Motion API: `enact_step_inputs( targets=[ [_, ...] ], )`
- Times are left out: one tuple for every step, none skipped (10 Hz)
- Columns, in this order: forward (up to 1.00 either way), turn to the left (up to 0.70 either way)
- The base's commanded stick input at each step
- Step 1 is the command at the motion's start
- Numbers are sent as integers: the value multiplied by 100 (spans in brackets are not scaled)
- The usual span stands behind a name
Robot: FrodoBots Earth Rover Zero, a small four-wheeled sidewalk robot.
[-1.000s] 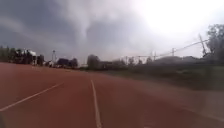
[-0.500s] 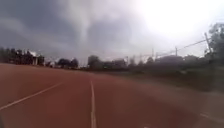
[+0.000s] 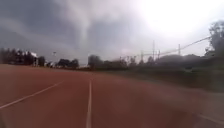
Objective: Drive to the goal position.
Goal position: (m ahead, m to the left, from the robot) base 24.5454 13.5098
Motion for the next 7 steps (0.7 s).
enact_step_inputs(
  targets=[
    [70,0],
    [70,0],
    [70,0],
    [70,0],
    [70,0],
    [70,0],
    [70,0]
  ],
)
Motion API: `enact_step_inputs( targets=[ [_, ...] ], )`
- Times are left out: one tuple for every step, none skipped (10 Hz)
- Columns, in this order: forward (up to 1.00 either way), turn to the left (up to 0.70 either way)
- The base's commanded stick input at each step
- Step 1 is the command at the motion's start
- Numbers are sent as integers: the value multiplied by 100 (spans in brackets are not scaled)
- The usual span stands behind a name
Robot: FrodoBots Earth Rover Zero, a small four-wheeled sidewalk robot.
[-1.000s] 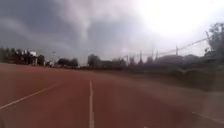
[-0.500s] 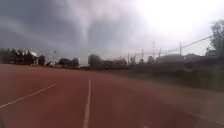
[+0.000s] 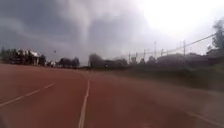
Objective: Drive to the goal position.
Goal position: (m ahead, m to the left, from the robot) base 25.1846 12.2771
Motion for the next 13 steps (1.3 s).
enact_step_inputs(
  targets=[
    [70,0],
    [70,0],
    [70,0],
    [70,0],
    [70,0],
    [70,0],
    [70,35],
    [70,35],
    [70,35],
    [70,35],
    [70,31],
    [70,15],
    [70,0]
  ],
)
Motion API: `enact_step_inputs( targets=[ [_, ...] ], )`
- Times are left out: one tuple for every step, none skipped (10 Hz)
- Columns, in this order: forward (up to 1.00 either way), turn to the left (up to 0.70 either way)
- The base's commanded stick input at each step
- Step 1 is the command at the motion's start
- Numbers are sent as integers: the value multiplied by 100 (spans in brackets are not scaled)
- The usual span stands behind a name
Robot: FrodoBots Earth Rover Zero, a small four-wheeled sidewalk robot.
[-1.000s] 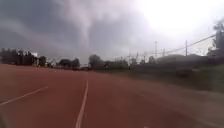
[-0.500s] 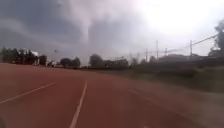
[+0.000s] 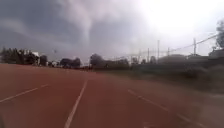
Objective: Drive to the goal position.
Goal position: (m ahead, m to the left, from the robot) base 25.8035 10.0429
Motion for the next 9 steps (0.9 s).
enact_step_inputs(
  targets=[
    [70,0],
    [70,0],
    [70,0],
    [70,0],
    [70,0],
    [70,0],
    [70,0],
    [70,0],
    [70,0]
  ],
)
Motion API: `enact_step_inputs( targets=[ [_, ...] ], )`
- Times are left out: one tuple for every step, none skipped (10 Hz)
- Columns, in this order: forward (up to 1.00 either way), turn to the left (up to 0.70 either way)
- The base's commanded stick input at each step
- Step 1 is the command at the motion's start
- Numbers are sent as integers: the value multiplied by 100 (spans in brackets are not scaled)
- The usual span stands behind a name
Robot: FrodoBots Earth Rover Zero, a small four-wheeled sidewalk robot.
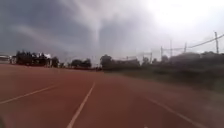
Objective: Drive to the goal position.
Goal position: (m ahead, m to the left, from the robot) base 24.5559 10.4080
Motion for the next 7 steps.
enact_step_inputs(
  targets=[
    [70,0],
    [70,0],
    [70,0],
    [70,0],
    [70,0],
    [70,0],
    [70,0]
  ],
)
